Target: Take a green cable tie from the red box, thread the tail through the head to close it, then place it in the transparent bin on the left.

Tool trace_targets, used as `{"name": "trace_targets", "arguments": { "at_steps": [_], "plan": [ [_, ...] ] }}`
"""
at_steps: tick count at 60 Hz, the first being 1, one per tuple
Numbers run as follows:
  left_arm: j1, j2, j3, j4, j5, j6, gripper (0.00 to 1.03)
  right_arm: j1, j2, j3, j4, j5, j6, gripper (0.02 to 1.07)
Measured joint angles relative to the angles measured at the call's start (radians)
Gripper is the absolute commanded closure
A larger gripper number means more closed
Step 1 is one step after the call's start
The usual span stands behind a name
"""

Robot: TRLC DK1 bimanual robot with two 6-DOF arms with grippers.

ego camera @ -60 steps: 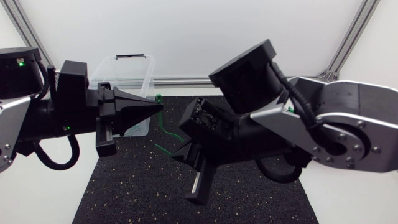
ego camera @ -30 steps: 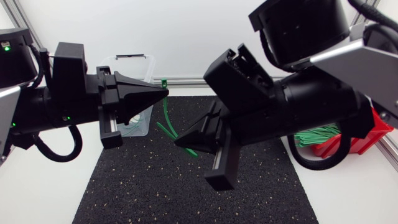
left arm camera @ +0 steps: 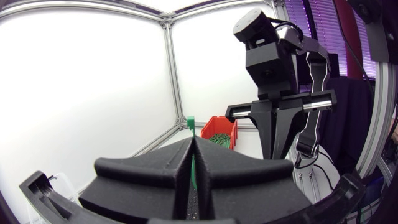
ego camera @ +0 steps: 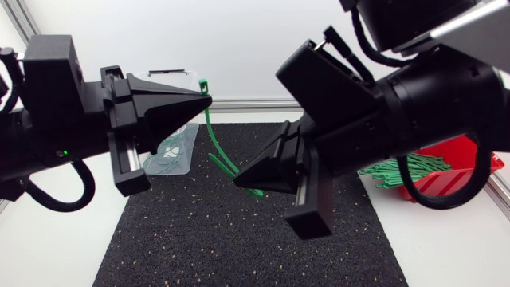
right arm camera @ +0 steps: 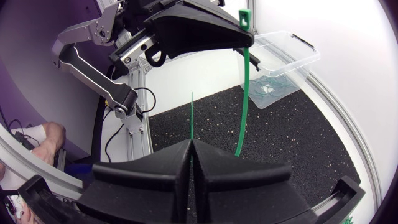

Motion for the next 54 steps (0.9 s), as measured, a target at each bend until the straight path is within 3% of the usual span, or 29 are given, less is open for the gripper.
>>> {"name": "trace_targets", "arguments": {
  "at_steps": [13, 32, 43, 47, 54],
  "plan": [
    [-0.021, -0.020, -0.029, 0.006, -0.011, -0.008, 1.00, -0.036, -0.008, 0.018, -0.043, -0.035, 0.000, 1.02],
    [0.007, -0.014, -0.031, 0.037, 0.108, -0.129, 1.00, -0.063, -0.004, 0.087, -0.140, -0.050, 0.000, 1.02],
    [0.007, 0.023, -0.031, 0.076, 0.115, -0.180, 1.00, -0.074, 0.011, 0.145, -0.211, -0.058, 0.004, 1.02],
    [0.007, 0.036, -0.031, 0.098, 0.115, -0.195, 1.00, -0.090, 0.020, 0.156, -0.220, -0.101, 0.040, 1.02],
    [0.009, 0.054, -0.031, 0.135, 0.115, -0.220, 1.00, -0.194, 0.037, 0.149, -0.189, -0.268, 0.240, 1.02]
  ]
}}
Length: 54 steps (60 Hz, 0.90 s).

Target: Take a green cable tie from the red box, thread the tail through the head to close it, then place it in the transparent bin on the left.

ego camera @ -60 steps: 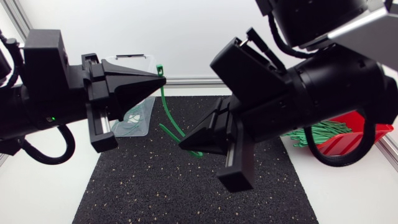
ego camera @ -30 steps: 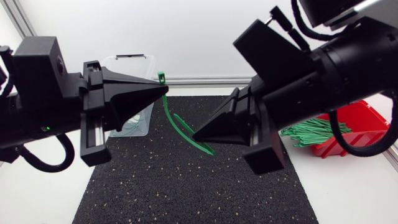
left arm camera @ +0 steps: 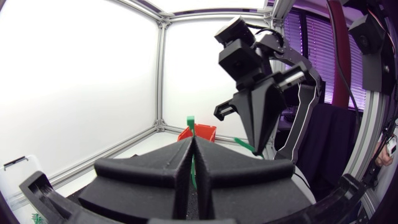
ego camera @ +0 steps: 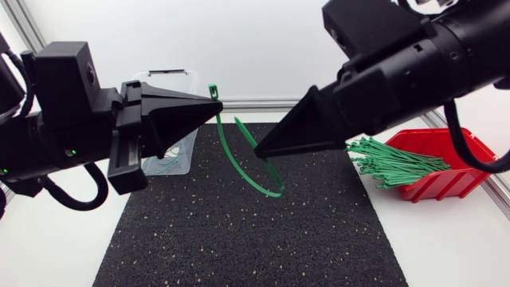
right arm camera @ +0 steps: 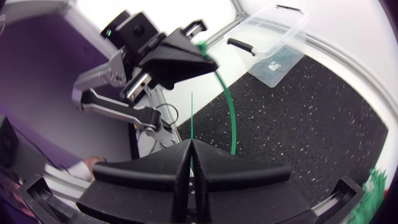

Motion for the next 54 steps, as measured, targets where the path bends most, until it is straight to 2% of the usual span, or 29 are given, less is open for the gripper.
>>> {"name": "trace_targets", "arguments": {
  "at_steps": [7, 16, 33, 54],
  "plan": [
    [0.000, 0.005, -0.006, 0.029, 0.000, -0.014, 1.00, -0.074, 0.021, -0.003, -0.020, -0.016, 0.103, 1.02],
    [-0.001, 0.018, -0.024, 0.053, -0.001, -0.032, 1.00, -0.035, 0.105, 0.011, -0.130, -0.013, 0.072, 1.02],
    [-0.003, 0.091, -0.069, 0.121, -0.006, -0.061, 1.00, -0.021, 0.179, 0.122, -0.214, -0.047, 0.043, 1.02],
    [0.006, 0.204, -0.130, 0.341, -0.016, -0.118, 1.00, -0.085, 0.283, 0.191, -0.268, -0.169, 0.042, 1.02]
  ]
}}
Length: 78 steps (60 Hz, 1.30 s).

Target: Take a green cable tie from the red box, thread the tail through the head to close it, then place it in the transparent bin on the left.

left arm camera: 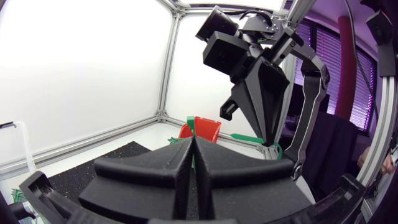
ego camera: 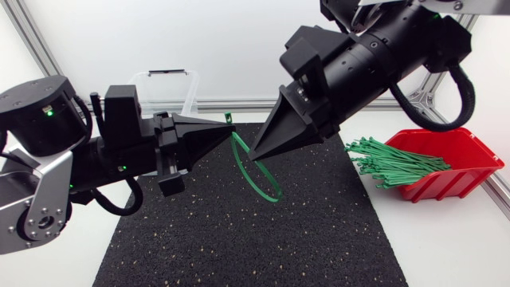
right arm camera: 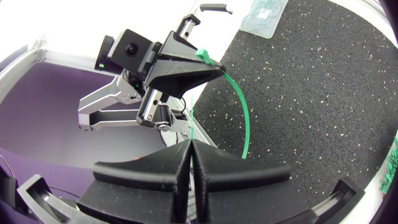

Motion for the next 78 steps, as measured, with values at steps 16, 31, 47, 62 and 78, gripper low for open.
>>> {"name": "trace_targets", "arguments": {
  "at_steps": [16, 31, 47, 62, 78],
  "plan": [
    [-0.014, 0.025, -0.035, 0.085, -0.022, 0.000, 1.00, -0.019, 0.030, 0.023, -0.003, -0.043, -0.004, 1.02],
    [-0.013, 0.051, -0.057, 0.137, -0.030, 0.000, 1.00, -0.029, 0.066, 0.029, -0.002, -0.080, -0.015, 1.02],
    [-0.013, 0.059, -0.072, 0.156, -0.037, 0.000, 1.00, -0.043, 0.072, 0.031, -0.002, -0.088, -0.015, 1.02],
    [-0.014, 0.059, -0.072, 0.158, -0.045, 0.000, 1.00, -0.048, 0.077, 0.031, 0.002, -0.095, -0.015, 1.02],
    [-0.018, 0.047, -0.072, 0.158, -0.064, 0.000, 1.00, -0.048, 0.078, 0.031, 0.013, -0.096, -0.015, 1.02]
  ]
}}
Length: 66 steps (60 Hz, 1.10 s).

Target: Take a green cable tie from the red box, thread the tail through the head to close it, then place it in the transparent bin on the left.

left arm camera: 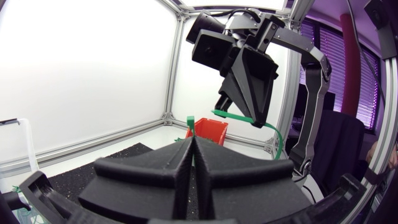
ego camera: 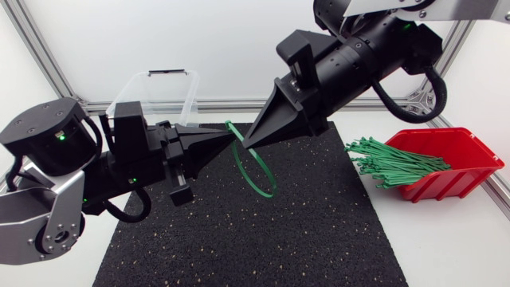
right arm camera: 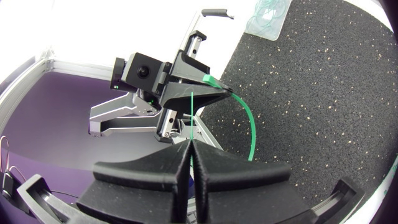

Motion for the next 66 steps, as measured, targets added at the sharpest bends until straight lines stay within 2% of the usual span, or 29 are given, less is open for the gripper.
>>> {"name": "trace_targets", "arguments": {
  "at_steps": [66],
  "plan": [
    [-0.045, -0.027, 0.001, 0.000, -0.078, 0.027, 1.00, -0.026, 0.018, 0.000, 0.015, -0.034, 0.000, 1.02]
  ]
}}
